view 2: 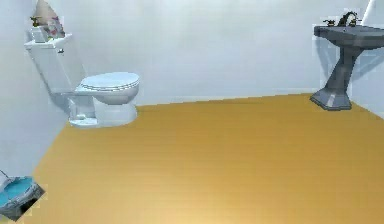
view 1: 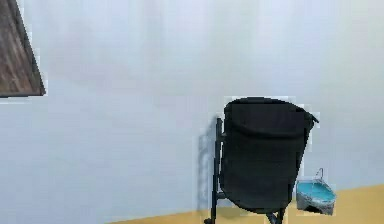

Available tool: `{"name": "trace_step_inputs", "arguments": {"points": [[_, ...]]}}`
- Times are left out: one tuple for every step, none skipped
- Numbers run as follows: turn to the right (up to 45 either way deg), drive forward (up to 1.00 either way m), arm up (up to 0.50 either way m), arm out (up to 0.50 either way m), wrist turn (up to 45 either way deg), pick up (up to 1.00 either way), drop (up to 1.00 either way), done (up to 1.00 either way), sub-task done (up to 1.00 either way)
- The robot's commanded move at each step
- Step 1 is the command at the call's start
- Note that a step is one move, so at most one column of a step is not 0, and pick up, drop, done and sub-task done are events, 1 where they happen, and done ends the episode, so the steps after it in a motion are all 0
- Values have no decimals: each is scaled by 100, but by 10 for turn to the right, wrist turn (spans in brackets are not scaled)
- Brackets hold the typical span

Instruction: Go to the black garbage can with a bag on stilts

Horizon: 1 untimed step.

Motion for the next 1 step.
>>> {"name": "trace_step_inputs", "arguments": {"points": [[210, 0, 0, 0, 0, 0, 0, 0, 0]]}}
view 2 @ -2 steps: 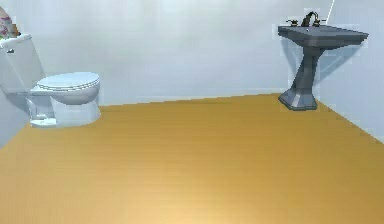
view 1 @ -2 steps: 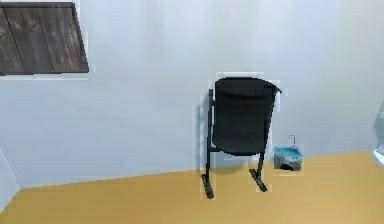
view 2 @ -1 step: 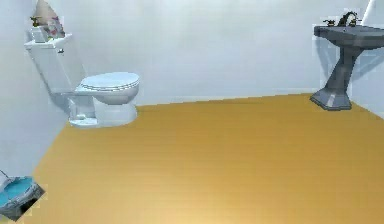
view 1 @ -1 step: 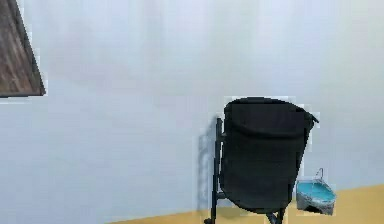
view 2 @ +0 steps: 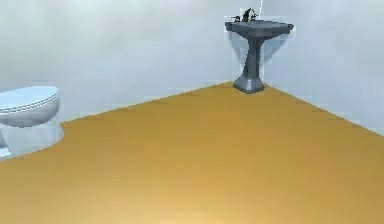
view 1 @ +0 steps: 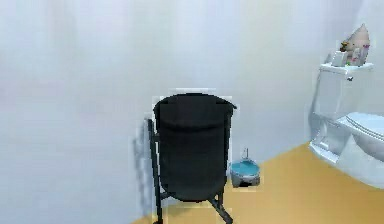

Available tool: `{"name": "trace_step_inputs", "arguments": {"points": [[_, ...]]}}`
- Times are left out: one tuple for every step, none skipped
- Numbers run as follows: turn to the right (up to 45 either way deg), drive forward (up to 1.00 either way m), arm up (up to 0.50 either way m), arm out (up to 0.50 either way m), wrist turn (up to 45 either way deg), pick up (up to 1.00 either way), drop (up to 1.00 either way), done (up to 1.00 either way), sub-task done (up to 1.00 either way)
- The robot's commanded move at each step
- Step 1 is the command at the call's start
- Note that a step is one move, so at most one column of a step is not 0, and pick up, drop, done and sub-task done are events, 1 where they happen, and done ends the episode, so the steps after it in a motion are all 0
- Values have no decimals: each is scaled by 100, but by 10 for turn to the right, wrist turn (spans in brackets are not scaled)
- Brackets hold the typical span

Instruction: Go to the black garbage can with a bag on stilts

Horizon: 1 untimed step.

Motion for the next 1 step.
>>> {"name": "trace_step_inputs", "arguments": {"points": [[0, 0, 0, 0, 0, 0, 0, 100, 0]]}}
